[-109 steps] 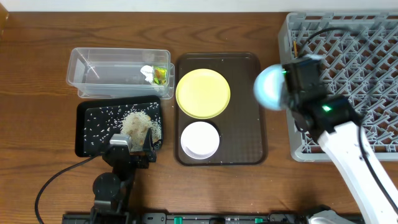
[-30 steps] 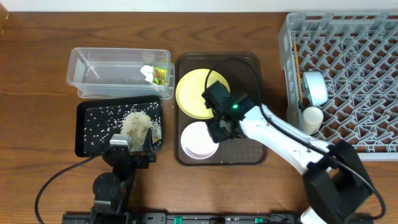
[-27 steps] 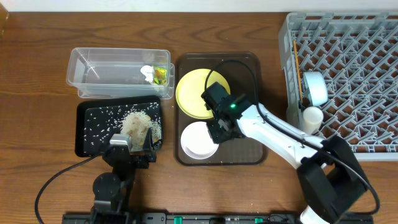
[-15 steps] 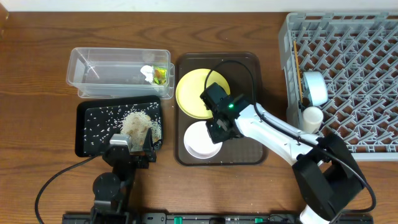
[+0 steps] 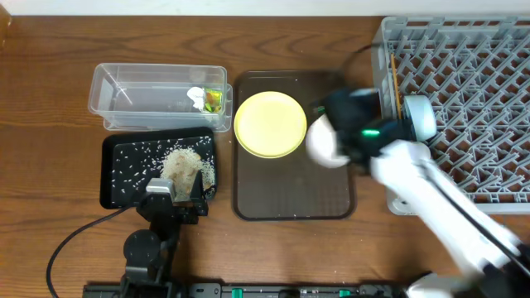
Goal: Sort waste into correct bins and load items into the dishwasher rack
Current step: 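Lift the white bowl and set it in the rack with the right gripper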
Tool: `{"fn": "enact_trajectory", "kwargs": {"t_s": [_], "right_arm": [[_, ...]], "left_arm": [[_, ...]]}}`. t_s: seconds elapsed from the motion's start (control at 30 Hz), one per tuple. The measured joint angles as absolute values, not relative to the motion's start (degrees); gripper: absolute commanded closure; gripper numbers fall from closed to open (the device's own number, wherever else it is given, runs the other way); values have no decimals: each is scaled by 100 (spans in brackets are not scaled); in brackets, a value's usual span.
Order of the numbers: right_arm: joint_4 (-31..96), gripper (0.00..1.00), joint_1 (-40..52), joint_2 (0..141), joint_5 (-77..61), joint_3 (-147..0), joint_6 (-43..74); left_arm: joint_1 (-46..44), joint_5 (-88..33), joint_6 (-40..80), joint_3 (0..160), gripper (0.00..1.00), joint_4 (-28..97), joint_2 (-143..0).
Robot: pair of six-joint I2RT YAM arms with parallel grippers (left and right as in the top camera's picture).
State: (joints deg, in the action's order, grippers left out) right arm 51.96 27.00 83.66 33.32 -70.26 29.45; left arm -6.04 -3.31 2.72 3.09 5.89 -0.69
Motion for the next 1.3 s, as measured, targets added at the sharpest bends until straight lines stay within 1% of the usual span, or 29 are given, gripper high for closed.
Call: {"fn": "enact_trajectory", "kwargs": {"t_s": [0.13,0.27,0.43,0.6,0.9,1.1,1.17,1.3], "right_arm": [[4871,99,2038,7465,4705,-7059,2956],[4604,99,1284,7240,5583,-7078,2860],[4379,99,414,7644,6001,-7076,2749],[3789,99,-119,8497,6206,-7076,2119],[3227,99,-75,9714,6267,-7076,982],[3251,98,242,9900,6471,-7076,637],[3374,96,403,9900,6477,-7076,569],[3610,85,733,9915,6407,-7076,495]], "left_arm": [[-604,-331,270,309,9,589,-69],[-604,-331,270,309,9,589,-69],[-604,-331,272,309,9,589,-69],[-604,-331,272,309,9,589,-69],[-604,-331,272,309,9,589,-69],[-604,-331,270,309,9,589,-69],[-604,-331,272,309,9,589,-69],[-604,-331,272,309,8,589,-69]]}}
